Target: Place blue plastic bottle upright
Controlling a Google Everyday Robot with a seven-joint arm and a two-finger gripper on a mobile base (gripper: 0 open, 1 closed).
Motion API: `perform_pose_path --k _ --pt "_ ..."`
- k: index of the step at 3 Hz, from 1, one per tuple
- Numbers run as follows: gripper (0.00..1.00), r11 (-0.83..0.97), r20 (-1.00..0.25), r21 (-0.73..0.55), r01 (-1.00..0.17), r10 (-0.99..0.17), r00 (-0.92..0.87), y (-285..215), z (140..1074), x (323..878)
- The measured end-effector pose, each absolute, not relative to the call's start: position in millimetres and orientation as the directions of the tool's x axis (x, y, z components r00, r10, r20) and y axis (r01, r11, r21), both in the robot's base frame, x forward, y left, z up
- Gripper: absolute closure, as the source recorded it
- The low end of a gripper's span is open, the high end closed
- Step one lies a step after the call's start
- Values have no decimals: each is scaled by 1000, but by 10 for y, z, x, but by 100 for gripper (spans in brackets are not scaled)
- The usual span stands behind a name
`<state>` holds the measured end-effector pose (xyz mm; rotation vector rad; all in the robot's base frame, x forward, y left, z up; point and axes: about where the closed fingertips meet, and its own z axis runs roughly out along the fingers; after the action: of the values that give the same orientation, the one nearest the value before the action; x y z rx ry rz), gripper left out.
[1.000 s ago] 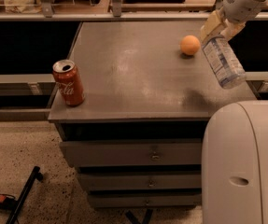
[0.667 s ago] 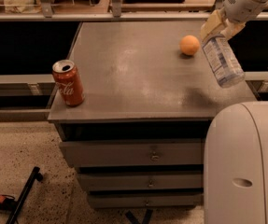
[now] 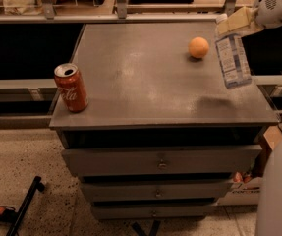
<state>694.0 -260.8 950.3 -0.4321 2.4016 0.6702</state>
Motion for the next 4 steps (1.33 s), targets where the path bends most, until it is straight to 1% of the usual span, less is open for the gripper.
perform_pose_path --k 1,2,3,4 --pt "100 713 -771 381 -588 -106 -628 -2657 9641 6851" --pt "100 664 -819 338 -667 -142 -556 -2531 9691 6822" --pt "100 657 -848 308 -688 -138 -512 -2551 9692 6853" --pt "100 609 -913 262 -748 -94 -396 -2597 9726 6885"
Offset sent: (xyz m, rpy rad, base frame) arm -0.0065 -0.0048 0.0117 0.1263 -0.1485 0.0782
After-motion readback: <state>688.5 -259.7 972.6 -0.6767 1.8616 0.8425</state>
